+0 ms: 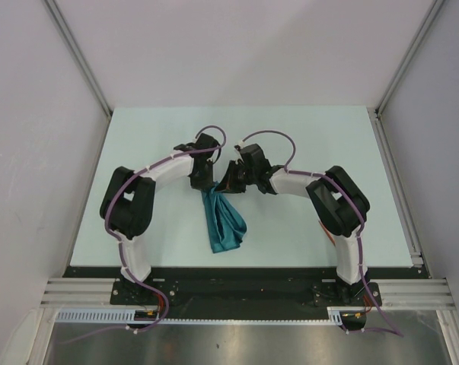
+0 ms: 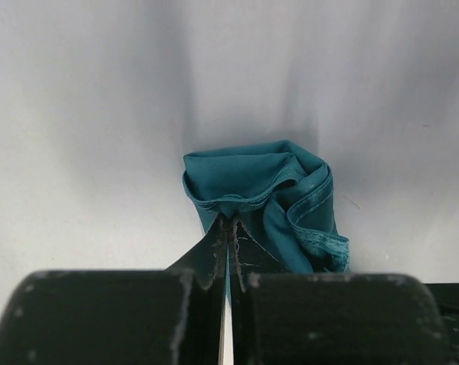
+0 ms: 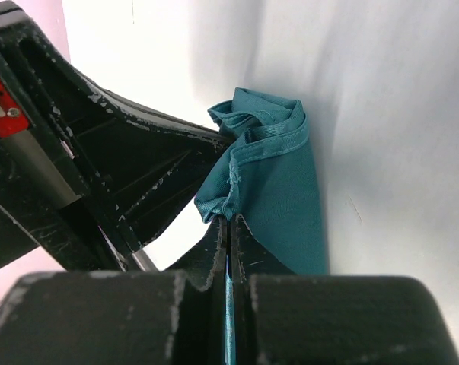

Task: Fold the napkin into a case and place the utensils inside
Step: Stuff the top corner of the smaller-rectangle-folded napkin into the folded napkin.

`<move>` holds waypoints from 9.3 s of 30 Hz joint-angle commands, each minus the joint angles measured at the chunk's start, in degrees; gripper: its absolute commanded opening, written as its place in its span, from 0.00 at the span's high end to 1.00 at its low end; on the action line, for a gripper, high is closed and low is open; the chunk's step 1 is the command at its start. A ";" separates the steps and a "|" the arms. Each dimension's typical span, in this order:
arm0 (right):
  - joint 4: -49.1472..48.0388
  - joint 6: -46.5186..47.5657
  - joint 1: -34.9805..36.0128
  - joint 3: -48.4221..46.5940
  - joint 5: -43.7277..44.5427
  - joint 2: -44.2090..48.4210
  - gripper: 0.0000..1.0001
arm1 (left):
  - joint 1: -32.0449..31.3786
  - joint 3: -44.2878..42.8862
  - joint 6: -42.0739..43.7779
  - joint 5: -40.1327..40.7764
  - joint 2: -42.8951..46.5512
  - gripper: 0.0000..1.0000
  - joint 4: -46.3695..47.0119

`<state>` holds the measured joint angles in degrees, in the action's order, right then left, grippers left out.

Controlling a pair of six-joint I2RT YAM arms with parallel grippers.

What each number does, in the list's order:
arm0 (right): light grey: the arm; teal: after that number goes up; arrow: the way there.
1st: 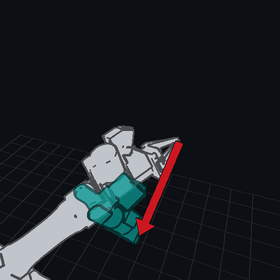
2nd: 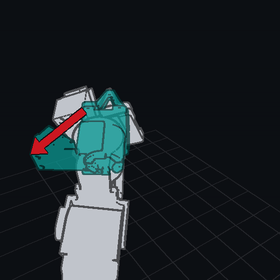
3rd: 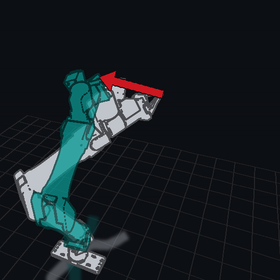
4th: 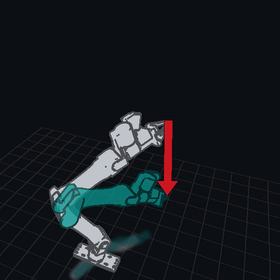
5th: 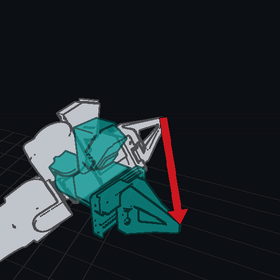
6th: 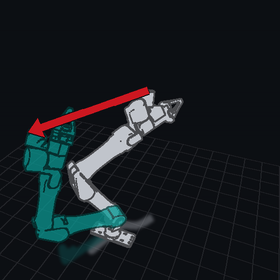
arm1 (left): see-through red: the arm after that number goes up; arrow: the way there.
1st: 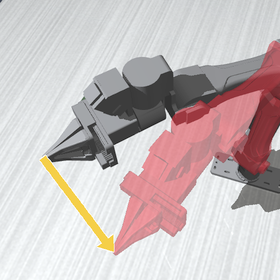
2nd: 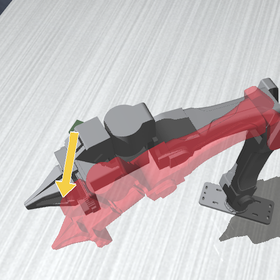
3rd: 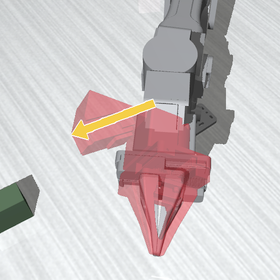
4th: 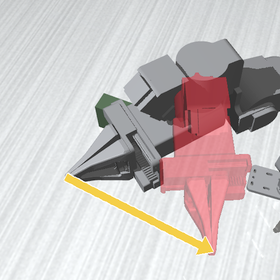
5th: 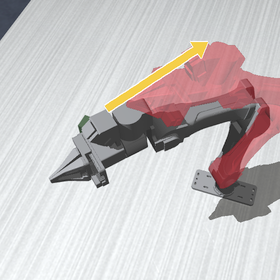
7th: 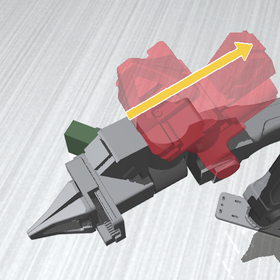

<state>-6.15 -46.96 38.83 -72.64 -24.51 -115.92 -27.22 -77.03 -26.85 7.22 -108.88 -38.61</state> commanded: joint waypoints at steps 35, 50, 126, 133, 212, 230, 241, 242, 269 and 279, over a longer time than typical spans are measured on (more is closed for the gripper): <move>-22.30 -7.52 1.16 -3.84 -9.32 -13.99 1.00 | 5.16 8.30 -2.41 -18.21 8.60 1.00 6.18; -25.67 -7.80 0.19 3.74 -12.49 -7.57 0.71 | 9.38 11.29 -3.56 -18.56 11.94 1.00 7.58; -19.62 -7.19 -2.70 -1.52 -12.40 -9.94 0.84 | 12.19 14.72 -7.60 -23.31 11.32 1.00 10.75; -16.35 -5.60 -2.09 -6.01 -11.17 -14.42 0.85 | 12.37 14.46 -8.65 -24.54 10.36 1.00 11.45; 7.56 5.91 1.16 -4.17 -5.20 0.34 0.83 | 13.78 18.42 -6.11 -21.29 18.53 0.55 12.07; 4.75 5.30 0.90 -19.55 -7.39 -15.12 0.84 | 13.69 12.00 -4.52 -15.22 9.92 0.86 9.43; 5.98 5.04 3.35 -23.07 -5.02 -20.04 0.87 | 13.60 10.59 -5.23 -16.01 8.25 1.00 9.61; 5.89 4.95 3.53 -23.25 -4.84 -20.40 0.88 | 13.60 10.50 -5.32 -16.10 7.98 1.00 9.52; 5.98 4.07 0.99 -6.66 -7.13 -2.66 0.73 | 13.25 12.17 -8.31 -18.03 5.70 1.00 11.10; 28.82 22.52 5.20 -5.58 4.20 4.73 0.42 | 13.25 12.96 -7.60 -20.14 7.10 1.00 11.80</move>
<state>12.56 -33.54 41.43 -78.30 -26.52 -114.96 -13.69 -64.71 -34.50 -10.96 -103.68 -28.12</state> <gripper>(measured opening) 0.560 0.003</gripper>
